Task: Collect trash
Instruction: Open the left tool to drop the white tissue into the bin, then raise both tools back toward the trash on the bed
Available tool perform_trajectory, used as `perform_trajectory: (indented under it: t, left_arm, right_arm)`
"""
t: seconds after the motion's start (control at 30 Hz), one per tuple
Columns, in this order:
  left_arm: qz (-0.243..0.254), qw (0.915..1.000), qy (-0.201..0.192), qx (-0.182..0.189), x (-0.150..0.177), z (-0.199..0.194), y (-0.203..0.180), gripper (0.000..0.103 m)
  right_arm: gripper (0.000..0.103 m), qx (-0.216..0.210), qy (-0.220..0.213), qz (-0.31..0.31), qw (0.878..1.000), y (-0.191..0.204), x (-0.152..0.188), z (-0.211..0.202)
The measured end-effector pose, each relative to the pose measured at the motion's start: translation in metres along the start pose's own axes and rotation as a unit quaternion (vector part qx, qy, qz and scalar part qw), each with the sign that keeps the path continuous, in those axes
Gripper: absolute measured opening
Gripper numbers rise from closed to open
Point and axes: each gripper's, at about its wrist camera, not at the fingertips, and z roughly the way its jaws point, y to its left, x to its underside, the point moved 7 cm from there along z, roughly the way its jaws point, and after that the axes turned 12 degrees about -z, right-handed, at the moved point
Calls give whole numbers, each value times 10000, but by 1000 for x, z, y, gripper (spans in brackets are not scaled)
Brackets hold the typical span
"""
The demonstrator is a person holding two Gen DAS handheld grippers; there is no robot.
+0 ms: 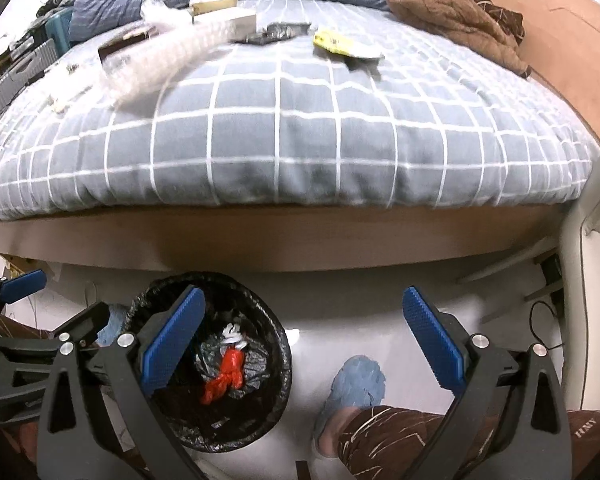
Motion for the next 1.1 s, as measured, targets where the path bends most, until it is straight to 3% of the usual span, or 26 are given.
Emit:
perform_trajectory:
  t: [0.33, 0.73, 1.1]
  left_arm:
    - [-35, 9984, -561, 3, -25, -48, 5, 97]
    - [-152, 9949, -996, 91, -67, -75, 3, 97]
    - [-126, 9929, -1175, 158, -117, -81, -11, 97]
  right_arm:
    - [95, 76, -582, 15, 9983, -7, -31, -41]
    - [95, 211, -1117, 67, 9935, -21, -68, -73]
    - [95, 262, -1258, 273, 9913, -57, -111, -61]
